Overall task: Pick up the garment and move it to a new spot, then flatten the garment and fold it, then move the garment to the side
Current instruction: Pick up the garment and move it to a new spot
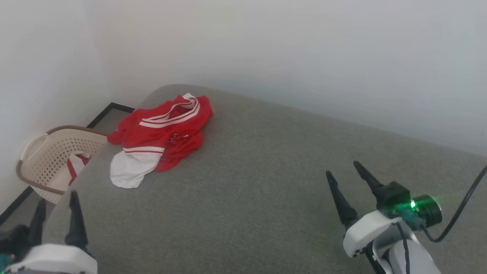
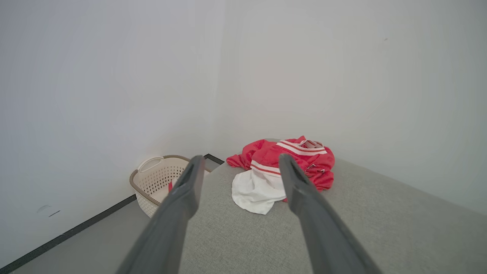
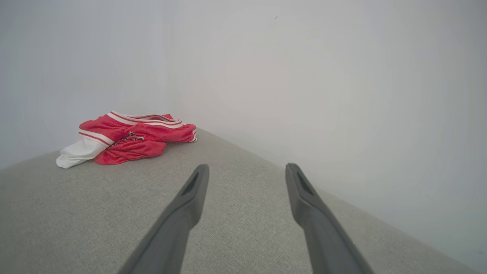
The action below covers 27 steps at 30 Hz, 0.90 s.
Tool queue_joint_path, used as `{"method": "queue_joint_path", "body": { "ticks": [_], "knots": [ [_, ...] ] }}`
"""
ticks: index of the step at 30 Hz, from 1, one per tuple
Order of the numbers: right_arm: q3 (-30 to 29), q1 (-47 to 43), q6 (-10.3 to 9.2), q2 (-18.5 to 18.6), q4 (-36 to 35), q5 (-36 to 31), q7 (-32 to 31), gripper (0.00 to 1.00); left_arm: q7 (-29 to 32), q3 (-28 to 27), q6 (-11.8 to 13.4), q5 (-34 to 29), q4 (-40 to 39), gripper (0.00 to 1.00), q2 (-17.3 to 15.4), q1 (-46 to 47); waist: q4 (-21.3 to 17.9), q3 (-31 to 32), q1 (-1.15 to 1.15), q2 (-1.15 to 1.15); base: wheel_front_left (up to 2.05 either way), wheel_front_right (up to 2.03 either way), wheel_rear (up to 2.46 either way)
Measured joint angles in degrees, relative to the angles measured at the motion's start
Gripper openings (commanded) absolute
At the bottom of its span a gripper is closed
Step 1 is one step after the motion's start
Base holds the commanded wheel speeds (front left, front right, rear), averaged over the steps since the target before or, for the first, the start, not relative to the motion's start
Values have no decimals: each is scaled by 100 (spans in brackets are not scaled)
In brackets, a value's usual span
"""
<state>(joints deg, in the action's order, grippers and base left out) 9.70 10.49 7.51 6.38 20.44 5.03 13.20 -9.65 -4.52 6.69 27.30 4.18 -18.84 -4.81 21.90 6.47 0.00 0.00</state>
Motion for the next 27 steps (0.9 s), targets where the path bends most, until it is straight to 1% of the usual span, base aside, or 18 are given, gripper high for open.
{"method": "queue_joint_path", "body": {
  "ticks": [3, 5, 8, 9, 11, 14, 22, 27],
  "knots": [
    [-4, 99, 0, 32, -21, -41, -10, 100, 55, -15, -20, 86, 89, 100, -21, 188, -76, -77, 0, 0, 0, 0, 0],
    [-23, 148, 0, 73, -40, -54, -27, 100, 98, -4, -92, 176, 145, 100, -14, 363, -141, -146, 0, 0, 0, 0, 0],
    [-40, 244, 0, 141, -140, -103, -98, 100, 160, 4, -237, 265, 337, 100, -107, 690, -240, -298, 0, 0, 0, 0, 0],
    [-44, 346, 0, 183, -220, -124, -148, 100, 235, 55, -339, 321, 533, 100, -205, 949, -312, -434, 0, 0, 0, 0, 0],
    [-56, 445, 0, 250, -315, -165, -209, 100, 323, 104, -465, 320, 837, 100, -354, 1255, -388, -588, 0, 0, 0, 0, 0],
    [-100, 574, 1, 326, -458, -221, -266, 100, 403, 149, -628, 367, 1366, 100, -486, 1807, -503, -843, 0, 0, 0, 0, 0],
    [-196, 923, 1, 516, -916, -360, -506, 100, 608, 320, -1089, 516, 2880, 100, -698, 3291, -796, -1654, 0, 0, 0, 0, 0],
    [-254, 1118, 1, 611, -1184, -422, -626, 100, 953, 509, -1278, 660, 3910, 100, -810, 4099, -965, -2223, 0, 0, 0, 0, 0]
  ]
}}
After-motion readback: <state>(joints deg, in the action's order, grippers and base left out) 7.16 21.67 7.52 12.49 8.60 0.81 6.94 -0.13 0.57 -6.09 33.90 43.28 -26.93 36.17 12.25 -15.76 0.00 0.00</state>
